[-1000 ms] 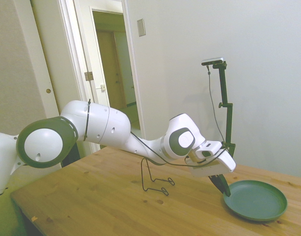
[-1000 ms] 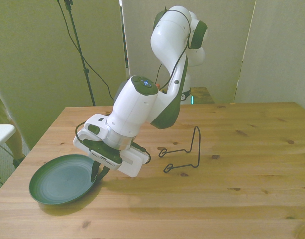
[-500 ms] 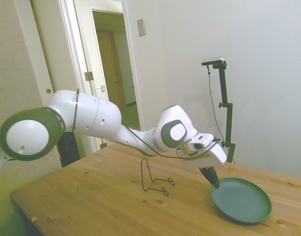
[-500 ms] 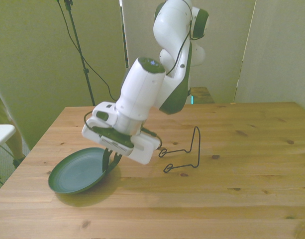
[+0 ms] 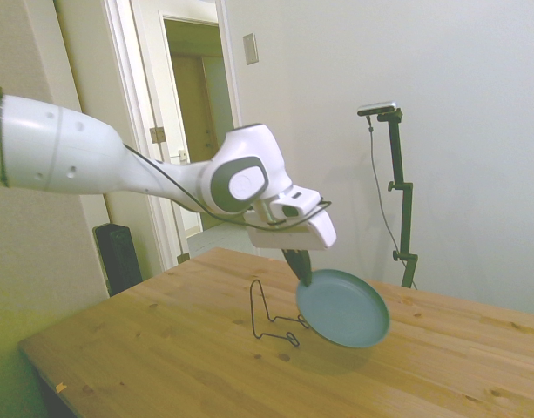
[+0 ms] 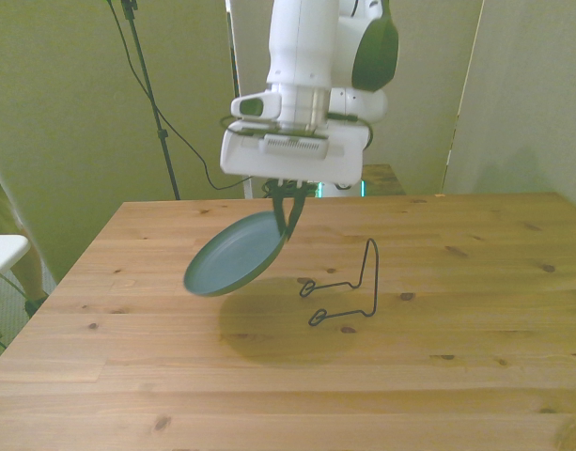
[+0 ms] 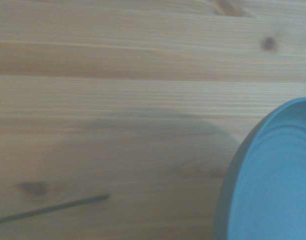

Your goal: Load the plate

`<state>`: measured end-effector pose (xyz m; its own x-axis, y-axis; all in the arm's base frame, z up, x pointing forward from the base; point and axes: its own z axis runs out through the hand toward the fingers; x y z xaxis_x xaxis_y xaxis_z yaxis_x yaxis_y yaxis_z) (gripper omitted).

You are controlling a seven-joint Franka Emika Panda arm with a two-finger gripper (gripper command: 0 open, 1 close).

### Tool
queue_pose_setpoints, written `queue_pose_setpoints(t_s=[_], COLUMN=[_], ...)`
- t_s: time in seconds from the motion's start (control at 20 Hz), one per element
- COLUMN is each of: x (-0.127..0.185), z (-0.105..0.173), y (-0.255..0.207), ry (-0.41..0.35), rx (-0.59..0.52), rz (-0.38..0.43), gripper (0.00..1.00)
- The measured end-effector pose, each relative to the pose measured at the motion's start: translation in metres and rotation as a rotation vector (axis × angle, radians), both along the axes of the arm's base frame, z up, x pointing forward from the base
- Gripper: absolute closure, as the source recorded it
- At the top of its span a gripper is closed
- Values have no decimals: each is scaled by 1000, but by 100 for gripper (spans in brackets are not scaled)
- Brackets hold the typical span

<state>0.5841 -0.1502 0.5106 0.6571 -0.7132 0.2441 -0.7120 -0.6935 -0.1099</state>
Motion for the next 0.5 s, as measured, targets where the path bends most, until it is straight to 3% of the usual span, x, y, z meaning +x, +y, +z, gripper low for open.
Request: queue_pose_setpoints(t_s=[0.2,0.5], x=[-35,-57], z=[34,41], y=[28,45], ry=[3,28], rx=[139,229], rz=[142,242], gripper=[100,100])
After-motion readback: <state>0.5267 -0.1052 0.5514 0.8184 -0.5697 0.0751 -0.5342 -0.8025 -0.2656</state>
